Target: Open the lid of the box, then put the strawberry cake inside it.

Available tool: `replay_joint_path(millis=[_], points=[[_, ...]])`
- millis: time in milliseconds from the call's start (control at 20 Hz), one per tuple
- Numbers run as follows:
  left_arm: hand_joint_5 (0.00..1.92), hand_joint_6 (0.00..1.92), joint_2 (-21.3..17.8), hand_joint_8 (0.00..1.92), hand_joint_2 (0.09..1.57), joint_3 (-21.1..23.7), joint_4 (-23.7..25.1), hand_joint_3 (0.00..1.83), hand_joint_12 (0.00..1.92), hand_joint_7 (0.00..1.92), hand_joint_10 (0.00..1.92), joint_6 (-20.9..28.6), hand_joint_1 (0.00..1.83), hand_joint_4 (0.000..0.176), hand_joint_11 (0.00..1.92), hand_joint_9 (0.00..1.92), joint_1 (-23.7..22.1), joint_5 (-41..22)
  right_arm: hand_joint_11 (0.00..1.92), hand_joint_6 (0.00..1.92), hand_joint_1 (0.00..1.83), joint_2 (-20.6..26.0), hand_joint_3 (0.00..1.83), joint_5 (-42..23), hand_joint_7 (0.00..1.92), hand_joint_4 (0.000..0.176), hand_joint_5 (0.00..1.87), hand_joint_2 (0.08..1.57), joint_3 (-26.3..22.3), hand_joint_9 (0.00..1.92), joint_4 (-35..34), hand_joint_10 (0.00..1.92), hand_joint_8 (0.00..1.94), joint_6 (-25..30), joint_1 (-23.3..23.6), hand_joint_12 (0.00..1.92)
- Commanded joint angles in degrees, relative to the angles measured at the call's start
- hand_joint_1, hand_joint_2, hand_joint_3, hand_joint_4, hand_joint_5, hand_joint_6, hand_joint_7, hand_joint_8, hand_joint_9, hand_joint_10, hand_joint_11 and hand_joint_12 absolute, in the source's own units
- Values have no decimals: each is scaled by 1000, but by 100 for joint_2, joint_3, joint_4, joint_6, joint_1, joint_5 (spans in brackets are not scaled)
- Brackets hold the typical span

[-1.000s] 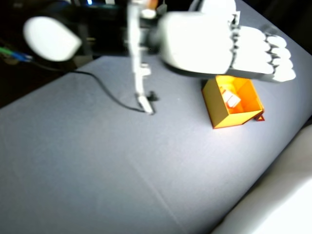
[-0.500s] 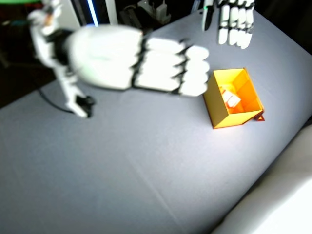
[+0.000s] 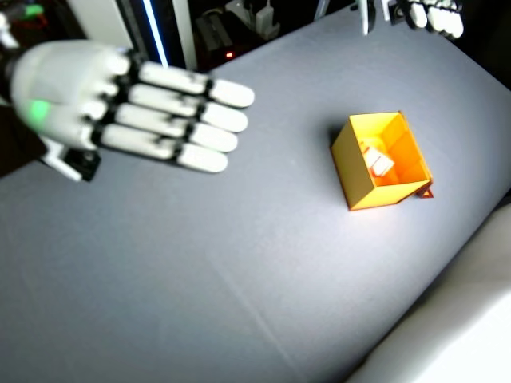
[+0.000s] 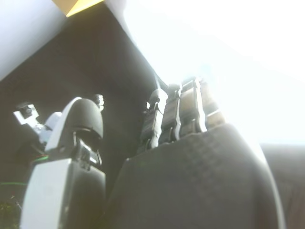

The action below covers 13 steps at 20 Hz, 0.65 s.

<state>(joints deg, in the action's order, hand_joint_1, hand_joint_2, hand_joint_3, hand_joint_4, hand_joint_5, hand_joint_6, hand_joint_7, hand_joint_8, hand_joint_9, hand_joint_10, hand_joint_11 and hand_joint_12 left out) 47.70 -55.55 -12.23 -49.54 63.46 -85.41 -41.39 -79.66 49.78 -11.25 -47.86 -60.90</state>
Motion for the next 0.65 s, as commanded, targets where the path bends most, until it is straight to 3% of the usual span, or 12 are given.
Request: replay_joint_path(millis=[0,50,150,200,300,350,400,450,500,550,600], points=[[0,0,-38,0,1404,18,-129,0,0,0,0,-29,578,94,0,0,2,-1012,0,0,294,73,0,-1176,0,0,0,1371,-16,0,-123,0,0,14,11,0],[0,0,-38,0,1418,45,-220,0,0,0,0,-29,569,83,0,0,93,-1204,0,0,300,126,0,-1465,0,0,0,1386,-74,0,-232,0,0,14,-188,0],[0,0,-36,0,1455,81,-309,8,0,0,0,-22,658,114,0,0,216,-1357,0,0,317,183,0,-2013,0,0,0,1393,-152,0,-430,0,0,15,-561,0],[0,0,-42,0,1481,87,-298,17,0,0,0,-20,574,106,0,0,216,-1358,0,0,233,240,0,-2133,0,0,0,1388,-216,0,-567,0,0,15,-686,0],[0,0,-63,0,1486,77,-269,12,14,0,0,88,411,129,20,0,198,-1361,0,0,336,318,0,-2133,0,0,0,1390,-280,0,-613,0,0,15,-693,0],[0,0,-74,0,1491,67,-265,2,183,0,0,136,391,140,3,0,159,-1361,15,0,365,339,0,-2134,0,0,0,1382,-286,34,-612,16,0,15,-693,10],[0,0,-88,0,1477,51,-252,0,164,0,0,158,565,164,0,0,75,-1362,2,0,446,401,63,-2135,0,0,0,1256,-309,70,-516,46,0,14,-689,381],[0,0,-104,0,1456,47,-215,0,125,0,0,140,719,171,0,0,0,-1362,0,0,395,406,39,-2137,0,0,0,1288,-317,45,-422,40,0,14,-618,535],[87,35,-164,0,1395,48,-100,0,24,0,0,92,829,148,0,0,-146,-1362,0,31,316,410,22,-2138,0,34,33,1359,-342,8,-239,7,0,1,-464,310],[53,20,-203,0,1472,51,-22,5,16,0,8,70,669,118,18,20,-228,-1362,0,5,278,410,13,-2138,0,50,6,1401,-363,6,-120,3,0,-36,-373,411],[10,3,-261,0,1551,57,82,19,332,0,5,25,598,137,3,45,-313,-1362,0,0,235,456,22,-2138,0,96,0,1475,-387,0,21,0,0,-75,-248,81]])
